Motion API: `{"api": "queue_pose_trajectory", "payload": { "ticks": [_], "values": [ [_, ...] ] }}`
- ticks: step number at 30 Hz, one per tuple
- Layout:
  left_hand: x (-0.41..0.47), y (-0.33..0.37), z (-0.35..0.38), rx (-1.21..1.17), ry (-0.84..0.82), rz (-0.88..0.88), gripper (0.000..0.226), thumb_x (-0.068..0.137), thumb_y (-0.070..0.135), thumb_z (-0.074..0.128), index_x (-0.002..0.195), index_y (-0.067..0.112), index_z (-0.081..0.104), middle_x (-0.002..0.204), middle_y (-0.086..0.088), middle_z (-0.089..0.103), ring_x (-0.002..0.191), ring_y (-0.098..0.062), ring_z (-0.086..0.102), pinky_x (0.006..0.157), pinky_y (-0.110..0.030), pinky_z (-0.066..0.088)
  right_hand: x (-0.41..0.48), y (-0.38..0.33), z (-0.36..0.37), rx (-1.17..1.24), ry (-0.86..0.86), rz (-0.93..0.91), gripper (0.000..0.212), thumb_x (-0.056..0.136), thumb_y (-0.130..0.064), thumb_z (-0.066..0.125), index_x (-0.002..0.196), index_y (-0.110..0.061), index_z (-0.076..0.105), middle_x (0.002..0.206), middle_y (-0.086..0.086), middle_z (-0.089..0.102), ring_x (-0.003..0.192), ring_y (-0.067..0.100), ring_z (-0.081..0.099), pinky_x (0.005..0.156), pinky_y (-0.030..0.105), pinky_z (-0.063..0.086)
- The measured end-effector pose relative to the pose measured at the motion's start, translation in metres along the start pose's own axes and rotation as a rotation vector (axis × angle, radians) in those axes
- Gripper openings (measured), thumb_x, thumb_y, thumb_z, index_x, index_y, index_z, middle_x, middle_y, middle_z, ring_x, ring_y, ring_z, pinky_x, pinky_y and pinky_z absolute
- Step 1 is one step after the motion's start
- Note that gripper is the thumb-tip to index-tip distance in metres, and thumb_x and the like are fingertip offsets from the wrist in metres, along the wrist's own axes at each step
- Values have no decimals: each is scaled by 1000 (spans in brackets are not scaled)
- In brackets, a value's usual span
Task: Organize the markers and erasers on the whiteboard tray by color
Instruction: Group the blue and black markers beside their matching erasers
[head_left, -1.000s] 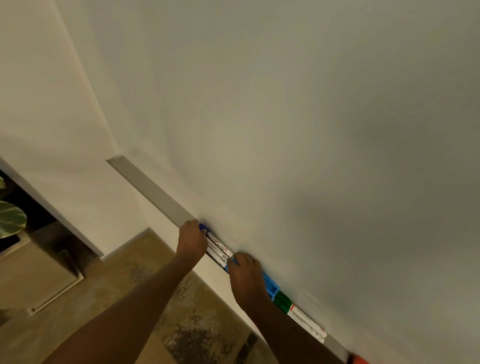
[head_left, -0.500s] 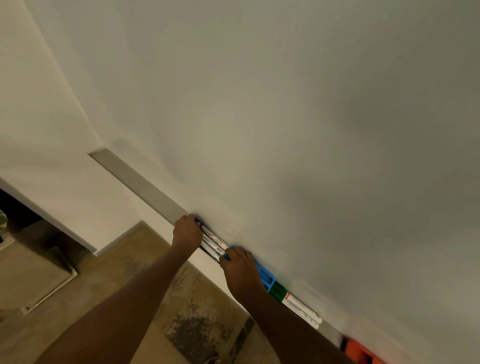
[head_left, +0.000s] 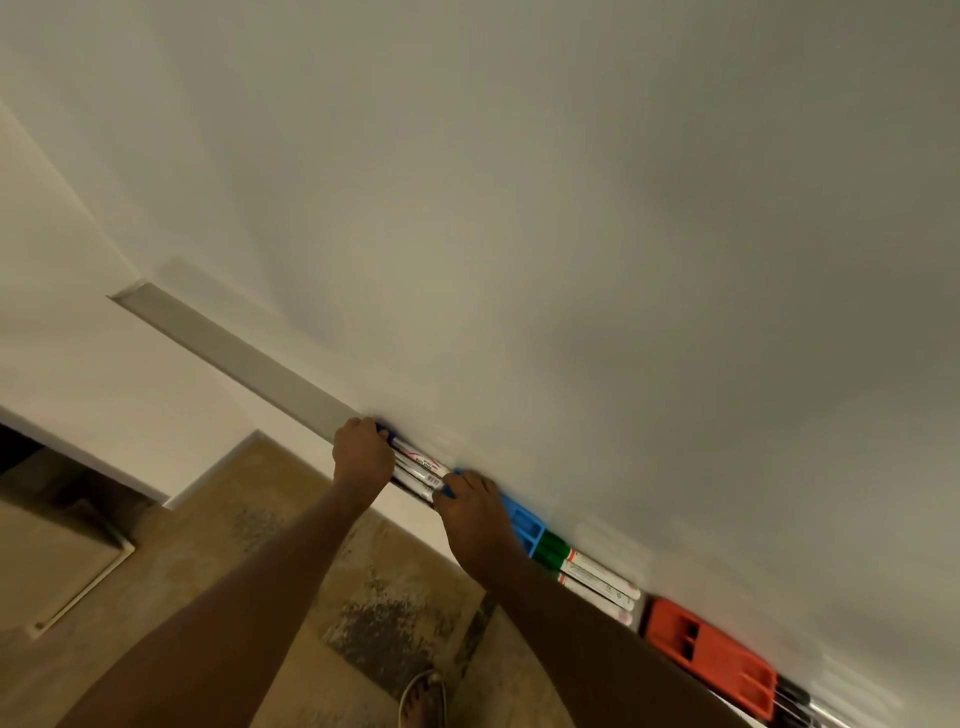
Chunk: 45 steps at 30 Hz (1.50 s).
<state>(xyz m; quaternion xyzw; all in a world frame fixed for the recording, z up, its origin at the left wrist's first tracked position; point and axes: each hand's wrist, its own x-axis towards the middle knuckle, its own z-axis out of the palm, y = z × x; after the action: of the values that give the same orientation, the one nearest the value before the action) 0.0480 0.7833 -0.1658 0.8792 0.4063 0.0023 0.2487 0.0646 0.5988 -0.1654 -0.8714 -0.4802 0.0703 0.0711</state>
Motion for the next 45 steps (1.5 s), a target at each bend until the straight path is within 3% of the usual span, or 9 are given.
{"api": "queue_pose_trajectory", "payload": {
  "ticks": [12,17,23,27,32,36,40,43,45],
  "values": [
    [-27,19,11,-33,-12,-23,28,93,15,45,104,-4,61,109,-23,60,100,-38,57,87,-45,48,-28,17,2,48,14,-7,31,81,2,52,110,-1,58,120,20,56,114,37,47,101,46,36],
    [-39,24,11,-75,113,2,24,93,12,45,106,-3,57,113,-21,57,104,-36,53,91,-46,47,-39,24,3,26,49,-57,34,83,1,54,117,-1,52,124,19,55,117,34,46,104,44,36],
    [-73,42,21,-119,245,188,22,92,8,50,108,-3,60,114,-20,61,105,-31,55,94,-41,48,-61,28,-1,25,111,-14,34,83,-7,65,117,-2,57,122,18,60,115,32,53,103,42,42],
    [-96,57,30,4,160,389,21,83,7,66,100,-3,64,104,-20,66,101,-33,60,91,-42,49,-73,41,-12,25,218,39,28,65,-12,80,90,-9,69,93,8,70,87,24,66,80,31,54],
    [-122,73,37,96,145,685,17,75,8,73,89,-1,67,89,-20,68,84,-35,64,78,-44,54,-89,55,-20,-12,228,119,24,62,-13,81,82,-10,68,85,8,70,77,25,67,71,29,56],
    [-142,83,47,219,102,869,32,62,19,84,86,3,68,85,-17,70,80,-31,67,77,-40,57,-112,60,-22,-41,263,240,26,60,-16,82,81,-11,67,82,7,69,73,24,65,69,31,55],
    [-155,90,58,134,51,948,23,67,12,80,84,5,66,83,-13,69,79,-28,67,75,-39,56,-137,70,-24,-63,278,360,24,59,-13,79,79,-11,65,80,9,68,72,28,64,64,33,54],
    [-170,98,64,-26,-6,884,7,86,12,61,86,6,64,86,-12,66,82,-27,61,78,-36,50,-165,78,-24,-92,282,473,17,65,-12,74,78,-13,63,78,7,65,72,28,62,58,33,50],
    [-182,104,65,-56,-25,880,12,91,12,54,87,5,64,87,-12,65,82,-27,60,78,-38,50,-186,84,-26,-121,290,551,11,69,-13,70,76,-15,62,75,5,64,69,26,60,58,33,48]
  ]
}}
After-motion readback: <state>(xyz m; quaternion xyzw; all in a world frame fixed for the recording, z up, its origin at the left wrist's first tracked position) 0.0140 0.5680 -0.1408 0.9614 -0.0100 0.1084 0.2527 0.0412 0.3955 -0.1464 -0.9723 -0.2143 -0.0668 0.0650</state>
